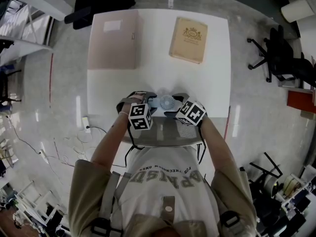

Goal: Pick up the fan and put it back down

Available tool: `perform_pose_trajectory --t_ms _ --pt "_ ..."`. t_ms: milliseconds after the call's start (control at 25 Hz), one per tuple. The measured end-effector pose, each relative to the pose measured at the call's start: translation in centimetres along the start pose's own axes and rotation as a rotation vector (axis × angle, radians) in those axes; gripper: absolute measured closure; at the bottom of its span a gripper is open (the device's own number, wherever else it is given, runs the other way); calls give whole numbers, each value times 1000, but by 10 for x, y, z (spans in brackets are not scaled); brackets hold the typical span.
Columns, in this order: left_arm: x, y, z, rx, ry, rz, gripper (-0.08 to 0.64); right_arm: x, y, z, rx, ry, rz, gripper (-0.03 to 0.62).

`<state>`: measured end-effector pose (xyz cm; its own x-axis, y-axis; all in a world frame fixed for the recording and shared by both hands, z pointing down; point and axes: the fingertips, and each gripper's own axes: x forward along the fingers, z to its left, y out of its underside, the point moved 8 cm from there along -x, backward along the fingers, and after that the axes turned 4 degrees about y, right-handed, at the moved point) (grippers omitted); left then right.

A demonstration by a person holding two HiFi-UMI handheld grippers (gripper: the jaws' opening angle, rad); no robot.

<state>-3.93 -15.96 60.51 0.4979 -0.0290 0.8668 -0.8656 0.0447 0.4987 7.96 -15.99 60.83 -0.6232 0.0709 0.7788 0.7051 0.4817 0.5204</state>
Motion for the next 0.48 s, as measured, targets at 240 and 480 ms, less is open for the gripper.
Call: perform_pose_trajectory --t_ms 240,480 --pt "5 5 5 -21 4 12 337 0 -6 -1 -71 98 -6 252" --pt "10 8 8 -27 20 34 337 5 -5 -2 -164 157 18 252"
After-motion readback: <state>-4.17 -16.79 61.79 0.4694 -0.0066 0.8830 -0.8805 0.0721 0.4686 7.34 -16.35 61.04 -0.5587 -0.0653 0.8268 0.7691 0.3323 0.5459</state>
